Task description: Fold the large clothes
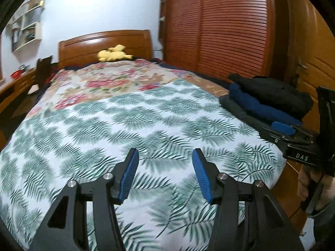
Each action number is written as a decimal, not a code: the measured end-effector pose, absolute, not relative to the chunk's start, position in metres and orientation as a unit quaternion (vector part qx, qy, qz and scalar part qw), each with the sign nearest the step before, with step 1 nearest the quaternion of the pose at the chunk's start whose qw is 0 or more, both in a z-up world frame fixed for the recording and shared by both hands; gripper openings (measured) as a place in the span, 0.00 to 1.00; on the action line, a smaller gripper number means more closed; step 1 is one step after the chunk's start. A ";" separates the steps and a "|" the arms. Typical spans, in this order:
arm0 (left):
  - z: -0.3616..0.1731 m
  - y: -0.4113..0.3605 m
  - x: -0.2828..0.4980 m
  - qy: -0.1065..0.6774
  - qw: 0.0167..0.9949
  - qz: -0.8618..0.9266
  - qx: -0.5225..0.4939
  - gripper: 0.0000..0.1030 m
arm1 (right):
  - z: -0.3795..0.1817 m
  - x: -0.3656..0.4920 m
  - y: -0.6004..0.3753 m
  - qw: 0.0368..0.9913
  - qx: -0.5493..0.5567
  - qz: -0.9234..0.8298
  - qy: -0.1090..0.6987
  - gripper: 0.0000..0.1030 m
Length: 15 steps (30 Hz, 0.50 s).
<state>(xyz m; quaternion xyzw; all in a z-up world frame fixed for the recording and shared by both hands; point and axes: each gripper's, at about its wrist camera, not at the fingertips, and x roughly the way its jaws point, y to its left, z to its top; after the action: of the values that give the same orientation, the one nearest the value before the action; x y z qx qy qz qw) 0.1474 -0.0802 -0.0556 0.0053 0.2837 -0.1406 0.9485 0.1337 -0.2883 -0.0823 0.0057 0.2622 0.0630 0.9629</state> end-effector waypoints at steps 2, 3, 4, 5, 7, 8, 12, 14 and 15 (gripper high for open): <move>-0.056 -0.066 0.137 0.283 0.951 -0.122 0.000 0.50 | -0.084 0.128 -0.275 0.962 0.009 0.078 0.262 0.71; -0.056 -0.060 0.132 0.282 0.952 -0.114 -0.003 0.50 | -0.084 0.127 -0.271 0.962 0.009 0.083 0.261 0.71; -0.057 -0.055 0.128 0.282 0.953 -0.108 -0.006 0.50 | -0.084 0.123 -0.263 0.961 0.009 0.090 0.261 0.71; -0.055 -0.047 0.121 0.281 0.954 -0.101 -0.011 0.50 | -0.084 0.121 -0.257 0.961 0.009 0.096 0.260 0.71; -0.052 -0.038 0.111 0.277 0.957 -0.088 -0.012 0.51 | -0.084 0.115 -0.245 0.960 0.007 0.107 0.259 0.71; -0.050 -0.033 0.104 0.271 0.959 -0.079 -0.009 0.51 | -0.082 0.110 -0.238 0.960 0.008 0.114 0.257 0.71; -0.039 -0.018 0.083 0.256 0.965 -0.056 -0.011 0.51 | -0.072 0.098 -0.217 0.960 0.009 0.135 0.246 0.71; -0.032 -0.010 0.071 0.245 0.969 -0.044 -0.011 0.51 | -0.063 0.089 -0.207 0.959 0.010 0.150 0.238 0.71; -0.029 -0.007 0.067 0.240 0.970 -0.040 -0.011 0.51 | -0.061 0.087 -0.203 0.959 0.010 0.154 0.236 0.71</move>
<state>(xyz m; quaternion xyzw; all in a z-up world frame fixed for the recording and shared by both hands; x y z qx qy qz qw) 0.0672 -0.0068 -0.0287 -0.0105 0.2402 -0.0398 0.9698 0.0872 -0.2031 -0.0607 0.0099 0.2362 0.1543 0.9593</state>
